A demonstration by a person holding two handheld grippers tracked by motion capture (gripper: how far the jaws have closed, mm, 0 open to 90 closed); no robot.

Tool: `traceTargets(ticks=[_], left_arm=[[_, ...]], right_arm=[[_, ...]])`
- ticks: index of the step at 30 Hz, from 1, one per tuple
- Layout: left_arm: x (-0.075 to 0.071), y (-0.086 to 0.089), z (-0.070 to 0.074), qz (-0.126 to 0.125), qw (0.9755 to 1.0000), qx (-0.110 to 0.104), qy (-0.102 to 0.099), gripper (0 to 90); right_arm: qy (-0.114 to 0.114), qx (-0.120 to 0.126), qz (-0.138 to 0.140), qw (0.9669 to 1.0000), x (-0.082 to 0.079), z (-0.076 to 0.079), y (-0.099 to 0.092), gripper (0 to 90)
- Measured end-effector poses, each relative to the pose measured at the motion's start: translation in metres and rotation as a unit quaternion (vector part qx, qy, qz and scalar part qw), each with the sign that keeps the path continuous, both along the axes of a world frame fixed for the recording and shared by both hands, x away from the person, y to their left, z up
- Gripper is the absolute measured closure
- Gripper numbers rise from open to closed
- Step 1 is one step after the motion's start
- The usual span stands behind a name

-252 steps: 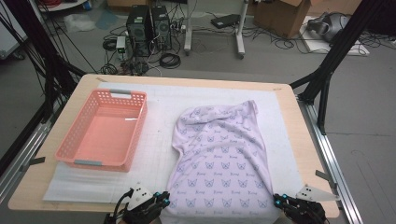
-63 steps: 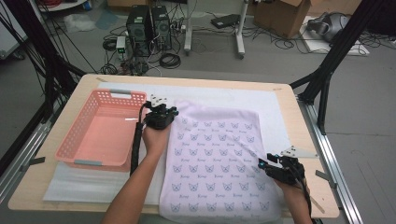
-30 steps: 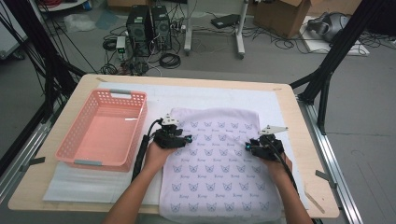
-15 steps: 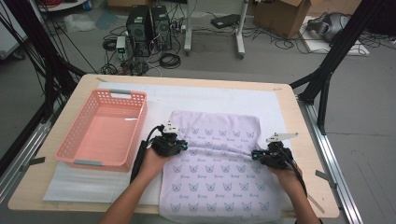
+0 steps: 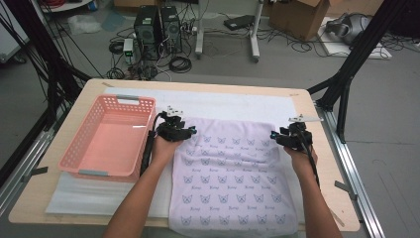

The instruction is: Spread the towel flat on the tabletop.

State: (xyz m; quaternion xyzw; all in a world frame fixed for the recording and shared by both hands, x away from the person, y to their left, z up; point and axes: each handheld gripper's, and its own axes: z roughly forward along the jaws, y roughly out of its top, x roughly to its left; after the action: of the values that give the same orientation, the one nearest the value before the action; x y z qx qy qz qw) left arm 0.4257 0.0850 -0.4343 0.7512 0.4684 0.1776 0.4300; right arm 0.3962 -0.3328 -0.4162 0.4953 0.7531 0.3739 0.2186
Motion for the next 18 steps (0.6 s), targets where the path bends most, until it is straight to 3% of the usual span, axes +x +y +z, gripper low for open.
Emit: traceTargets(ticks=[3,5,9,11,13,14,15,16,17,18], left_arm=[[0.009,-0.001,-0.002,0.021,0.9994,0.025,-0.007,46.7],[0.013,-0.001,-0.005,0.033,0.9989,0.030,-0.017,46.7],[0.024,-0.003,-0.013,0.039,0.9980,0.048,0.011,46.3],[0.026,-0.007,-0.015,0.042,0.9975,0.055,0.007,47.4],[0.028,-0.008,-0.015,0.041,0.9973,0.060,0.001,53.9],[0.028,-0.008,-0.015,0.034,0.9981,0.051,0.000,61.9],[0.029,-0.009,-0.015,0.027,0.9984,0.049,0.002,78.7],[0.031,-0.012,-0.012,0.028,0.9975,0.064,0.003,84.3],[0.032,-0.014,-0.010,0.031,0.9963,0.079,-0.008,85.7],[0.034,-0.014,-0.006,0.039,0.9959,0.081,-0.016,86.1]], right_arm=[[0.012,-0.005,-0.008,0.9999,0.015,-0.005,0.002,49.5],[0.015,-0.007,-0.011,0.9998,0.024,-0.008,0.004,50.4],[0.036,-0.012,-0.024,0.9990,0.040,-0.017,0.006,52.7],[0.041,-0.010,-0.029,0.9987,0.046,-0.022,0.007,54.6],[0.045,-0.014,-0.026,0.9986,0.050,-0.027,0.007,56.6],[0.042,-0.012,-0.027,0.9987,0.051,-0.028,0.007,58.5],[0.038,-0.009,-0.029,0.9988,0.052,-0.028,0.007,59.8],[0.038,-0.008,-0.031,0.9988,0.053,-0.029,0.006,61.6],[0.036,-0.010,-0.030,0.9989,0.054,-0.029,0.006,64.9],[0.036,-0.011,-0.030,0.9989,0.054,-0.029,0.005,69.2]])
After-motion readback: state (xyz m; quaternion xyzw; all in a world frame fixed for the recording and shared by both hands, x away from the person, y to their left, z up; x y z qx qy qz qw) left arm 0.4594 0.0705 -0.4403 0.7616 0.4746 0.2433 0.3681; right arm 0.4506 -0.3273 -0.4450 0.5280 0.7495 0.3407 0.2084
